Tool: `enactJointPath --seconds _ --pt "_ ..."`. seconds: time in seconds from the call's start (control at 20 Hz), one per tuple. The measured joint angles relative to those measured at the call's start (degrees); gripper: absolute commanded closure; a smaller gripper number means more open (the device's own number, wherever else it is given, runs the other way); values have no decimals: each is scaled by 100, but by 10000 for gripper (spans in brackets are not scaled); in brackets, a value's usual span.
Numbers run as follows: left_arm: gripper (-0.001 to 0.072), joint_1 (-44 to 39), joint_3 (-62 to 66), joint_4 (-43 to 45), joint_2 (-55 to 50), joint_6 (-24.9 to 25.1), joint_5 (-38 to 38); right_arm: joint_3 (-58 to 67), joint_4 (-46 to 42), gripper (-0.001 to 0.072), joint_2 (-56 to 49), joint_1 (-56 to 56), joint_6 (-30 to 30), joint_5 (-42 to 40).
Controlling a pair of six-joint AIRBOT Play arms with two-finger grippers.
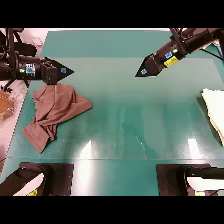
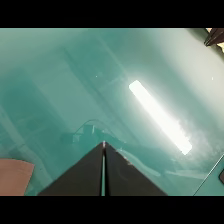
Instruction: Fold the shirts.
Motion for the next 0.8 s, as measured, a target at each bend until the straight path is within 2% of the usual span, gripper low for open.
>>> enactJointPath --seconds 0.7,0.75,0.8 --pt "684 -2 0 -4 0 0 66 0 28 690 0 0 144 -385" --pt "684 0 0 -7 0 0 170 0 42 659 0 0 334 -382" --pt "685 0 0 -26 0 2 293 0 46 546 0 0 566 -380"
